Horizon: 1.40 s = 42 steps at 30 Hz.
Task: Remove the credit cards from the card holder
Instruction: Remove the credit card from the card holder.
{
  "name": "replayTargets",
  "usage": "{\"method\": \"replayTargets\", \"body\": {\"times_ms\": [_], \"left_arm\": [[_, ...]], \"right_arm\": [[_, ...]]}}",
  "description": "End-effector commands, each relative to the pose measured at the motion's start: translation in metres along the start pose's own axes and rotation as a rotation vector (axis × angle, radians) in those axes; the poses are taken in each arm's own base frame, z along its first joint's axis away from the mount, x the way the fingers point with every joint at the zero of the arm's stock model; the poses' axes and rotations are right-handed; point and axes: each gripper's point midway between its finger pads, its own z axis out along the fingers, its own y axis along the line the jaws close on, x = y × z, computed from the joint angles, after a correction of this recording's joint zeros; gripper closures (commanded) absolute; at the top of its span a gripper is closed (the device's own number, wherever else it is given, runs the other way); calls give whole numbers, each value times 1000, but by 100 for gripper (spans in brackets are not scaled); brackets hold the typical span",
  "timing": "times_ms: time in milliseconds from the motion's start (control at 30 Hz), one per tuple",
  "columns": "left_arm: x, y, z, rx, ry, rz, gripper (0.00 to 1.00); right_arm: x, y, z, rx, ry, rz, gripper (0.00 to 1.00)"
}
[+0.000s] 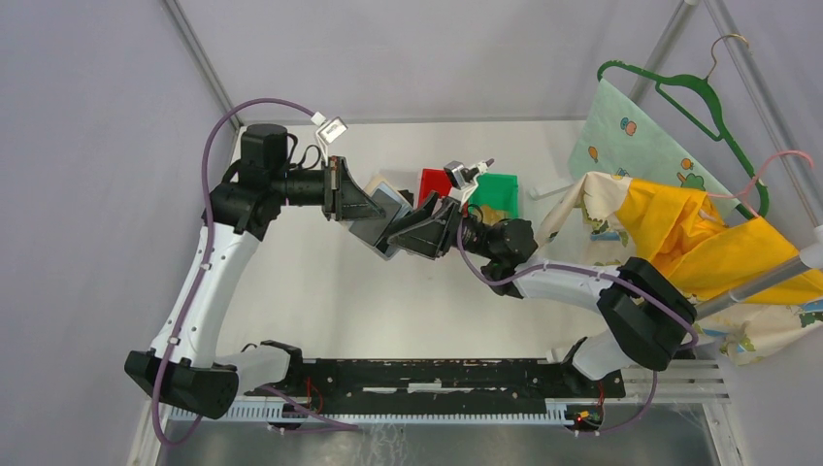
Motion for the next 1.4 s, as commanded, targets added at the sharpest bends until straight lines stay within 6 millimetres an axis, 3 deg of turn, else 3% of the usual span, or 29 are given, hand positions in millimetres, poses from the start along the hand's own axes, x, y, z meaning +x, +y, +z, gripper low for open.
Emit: {"method": "replayTargets", "body": {"times_ms": [0, 233, 533, 667, 1267, 1333, 1367], "left_arm": [[-4, -29, -7, 94, -22, 29, 96], [-4, -34, -9, 110, -25, 30, 89], [-2, -45, -11, 166, -10, 25, 74], [-2, -52, -14, 188, -6, 35, 72], [-8, -55, -14, 187, -24, 44, 88], [-9, -54, -15, 178, -30, 52, 92], [-9, -53, -14, 168, -38, 59, 96]], "right_arm": [[-23, 43, 8, -193, -87, -26, 42], [-32, 61, 5, -291, -138, -17, 59], [-32, 62, 4, -301, -154, -13, 92], [-28, 61, -1, -296, -154, -11, 100], [-15, 59, -14, -266, -126, -31, 100], [-16, 59, -12, -266, -126, -33, 93], [-17, 60, -11, -270, -130, -35, 83]]}}
